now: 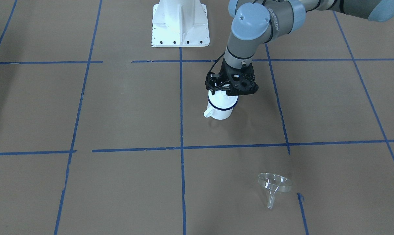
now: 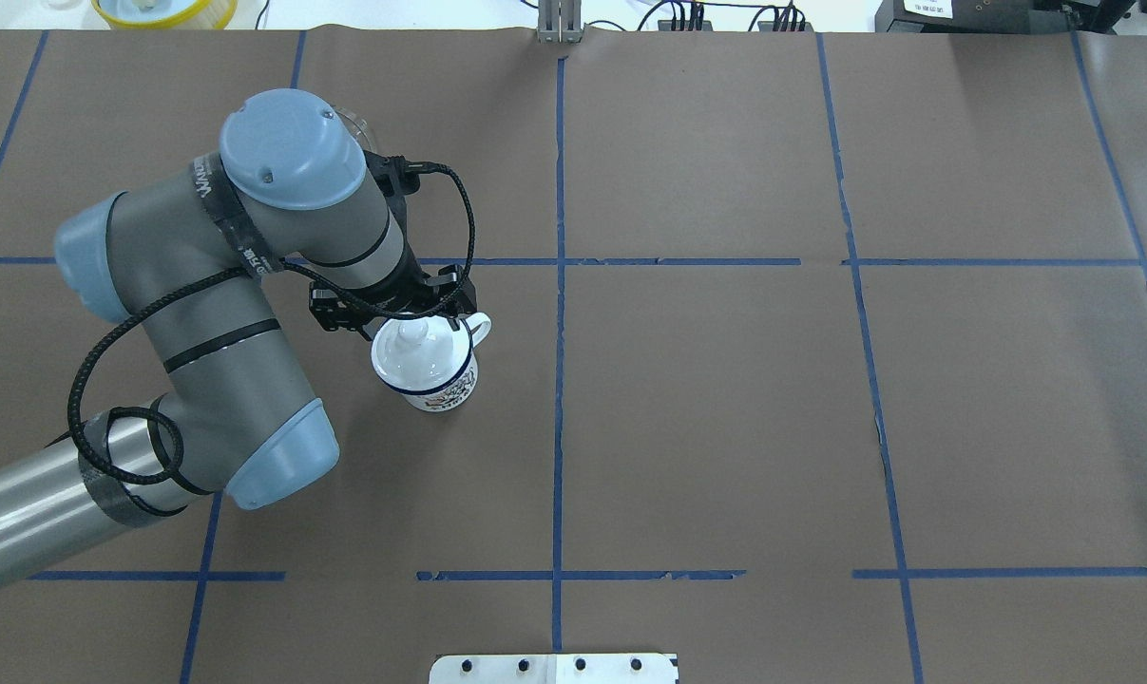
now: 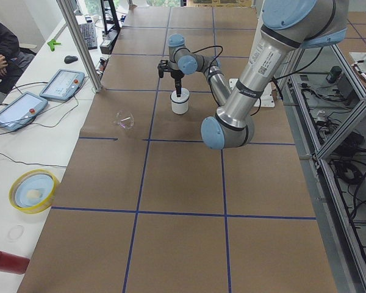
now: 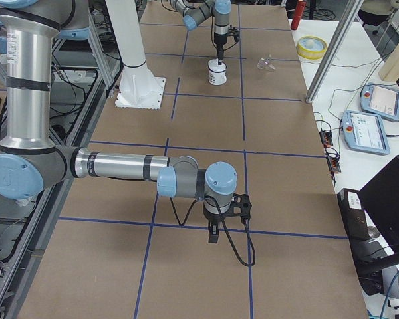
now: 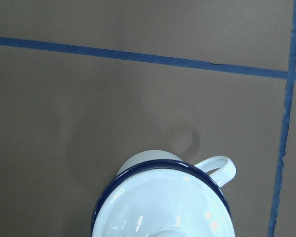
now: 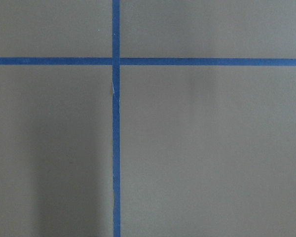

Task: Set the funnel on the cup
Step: 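Close the left gripper on the white lid and lift it off the mug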

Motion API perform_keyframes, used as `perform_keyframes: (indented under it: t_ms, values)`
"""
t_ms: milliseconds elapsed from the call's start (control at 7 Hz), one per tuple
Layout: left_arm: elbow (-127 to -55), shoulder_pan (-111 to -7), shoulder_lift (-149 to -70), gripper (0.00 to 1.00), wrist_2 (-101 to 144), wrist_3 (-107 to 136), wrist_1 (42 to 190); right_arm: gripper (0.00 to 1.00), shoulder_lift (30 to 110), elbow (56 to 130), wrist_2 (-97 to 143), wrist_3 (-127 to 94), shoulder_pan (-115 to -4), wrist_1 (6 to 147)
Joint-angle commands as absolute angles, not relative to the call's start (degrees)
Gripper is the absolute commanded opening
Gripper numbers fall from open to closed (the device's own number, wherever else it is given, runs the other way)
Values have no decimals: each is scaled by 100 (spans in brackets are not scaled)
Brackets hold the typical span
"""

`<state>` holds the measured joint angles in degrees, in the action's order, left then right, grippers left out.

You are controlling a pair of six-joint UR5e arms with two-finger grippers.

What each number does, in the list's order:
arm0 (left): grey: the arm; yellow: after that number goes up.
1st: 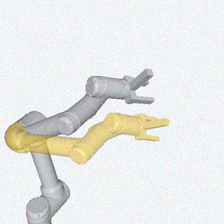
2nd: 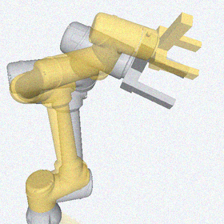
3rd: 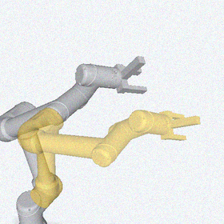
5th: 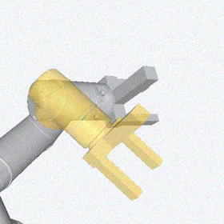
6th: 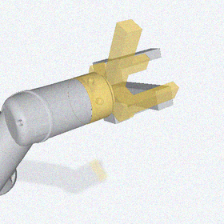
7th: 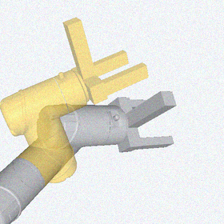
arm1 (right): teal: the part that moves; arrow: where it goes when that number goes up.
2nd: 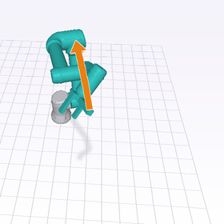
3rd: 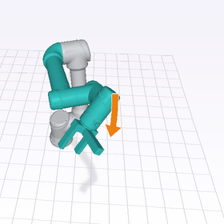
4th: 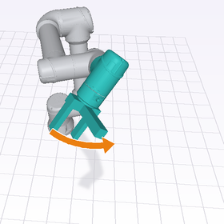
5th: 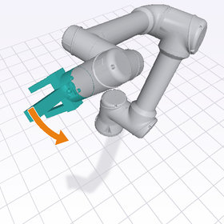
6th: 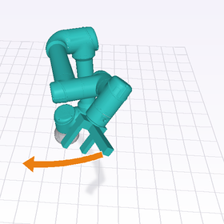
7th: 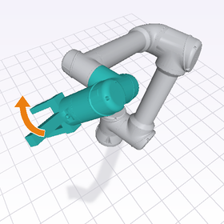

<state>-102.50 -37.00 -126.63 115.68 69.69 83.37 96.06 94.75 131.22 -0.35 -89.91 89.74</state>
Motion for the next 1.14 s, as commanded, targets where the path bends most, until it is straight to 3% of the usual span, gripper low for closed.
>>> perform_keyframes:
  t_ms: [0, 143, 286, 429, 571, 1000]
  values:
    - [-10239, -3665, -12683, 97, 11566, 6970, 8332, 100, 9606, 9475, 13122, -35, -8991, 8974]
    - [-10239, -3656, -12683, 93, 11566, 6970, 8332, 100, 9606, 9475, 13122, -35, -8991, 8974]
    - [-10239, -3656, -12674, 79, 11566, 6970, 8323, 100, 9606, 9475, 13122, -35, -8991, 8974]
    - [-10265, -3665, -12691, 30, 11566, 6970, 8175, 100, 9606, 9475, 13122, -35, -8991, 8974]
    - [-10344, -3665, -12718, 0, 11566, 6961, 8026, 100, 9606, 9475, 13122, -35, -8991, 8974]
    - [-10519, -3665, -12867, 0, 11566, 6961, 7718, 100, 9606, 9475, 13122, -35, -8991, 8974]
